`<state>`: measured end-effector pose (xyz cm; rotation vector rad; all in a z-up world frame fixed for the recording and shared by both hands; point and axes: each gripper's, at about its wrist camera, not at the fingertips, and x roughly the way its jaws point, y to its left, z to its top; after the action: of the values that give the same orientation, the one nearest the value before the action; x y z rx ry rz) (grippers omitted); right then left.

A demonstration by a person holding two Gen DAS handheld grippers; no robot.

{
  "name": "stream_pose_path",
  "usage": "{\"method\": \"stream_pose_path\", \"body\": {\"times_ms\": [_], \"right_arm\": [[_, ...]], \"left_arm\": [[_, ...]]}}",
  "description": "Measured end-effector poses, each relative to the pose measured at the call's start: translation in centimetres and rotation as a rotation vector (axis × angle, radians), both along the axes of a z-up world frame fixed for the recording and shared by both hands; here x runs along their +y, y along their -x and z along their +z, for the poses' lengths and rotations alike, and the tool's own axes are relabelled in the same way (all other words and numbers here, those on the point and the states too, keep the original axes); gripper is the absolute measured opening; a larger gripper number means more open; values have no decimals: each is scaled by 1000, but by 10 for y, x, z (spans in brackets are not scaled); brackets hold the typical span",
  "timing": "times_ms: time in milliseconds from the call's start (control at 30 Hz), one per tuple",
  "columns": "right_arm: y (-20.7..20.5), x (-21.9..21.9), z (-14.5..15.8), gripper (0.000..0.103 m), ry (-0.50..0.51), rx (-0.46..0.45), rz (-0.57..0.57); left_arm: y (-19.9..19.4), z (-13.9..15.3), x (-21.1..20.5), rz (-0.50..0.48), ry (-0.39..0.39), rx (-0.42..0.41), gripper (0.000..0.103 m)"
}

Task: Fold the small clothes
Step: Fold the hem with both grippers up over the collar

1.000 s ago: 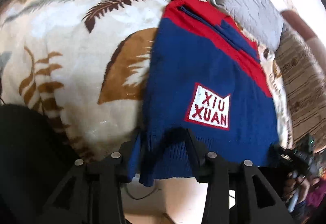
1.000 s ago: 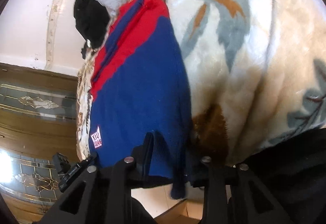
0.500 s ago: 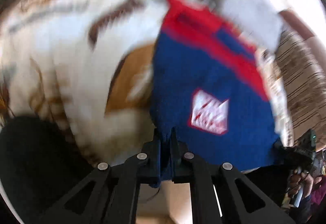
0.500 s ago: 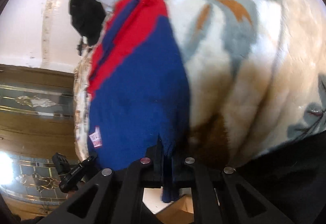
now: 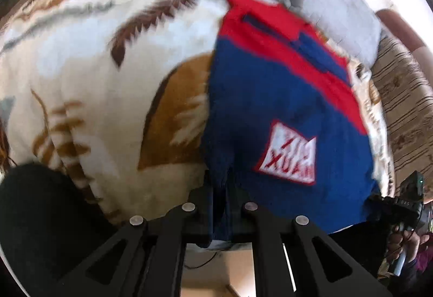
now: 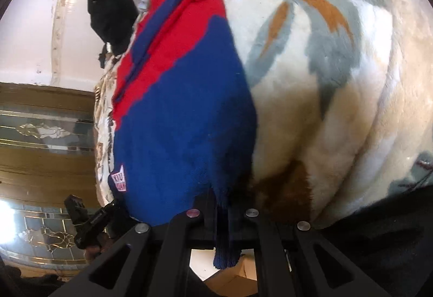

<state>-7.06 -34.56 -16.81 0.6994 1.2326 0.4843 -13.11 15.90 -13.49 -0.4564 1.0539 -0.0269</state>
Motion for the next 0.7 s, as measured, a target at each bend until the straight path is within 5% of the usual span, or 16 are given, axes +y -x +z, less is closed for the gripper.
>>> {"method": "stream_pose_path", "body": {"times_ms": [67,200,333,433,533,567,600,633,700], "right_arm": [[-1,2,9,6,-8,-37,14],[-11,1,-18,6,-22,58,26],[-47,4,29,6,-110,-65,57],[-115,9,83,6,-161,-232,38],[-191,10,107,9,-204,-365,-83],[-219,13,103,10,-190,-376,-108],[-245,17,90,27,-153,-355,-132],[-254,18,80,54,-117,-327,-169],[-254,21,53,61,-79,-259,-224]], "left_arm": [[0,10,0,-12,-25,-38,7],[-15,-10,1,-4,5,66,7],[-46,47,4,-34,-1,-117,7],[-111,96,8,-27,24,-268,7],[-186,105,6,39,-9,-341,14],[-214,99,6,56,-45,-345,24],[-239,88,8,73,-90,-336,61],[-255,77,9,91,-128,-306,83],[-278,49,15,146,-148,-176,80]]}}
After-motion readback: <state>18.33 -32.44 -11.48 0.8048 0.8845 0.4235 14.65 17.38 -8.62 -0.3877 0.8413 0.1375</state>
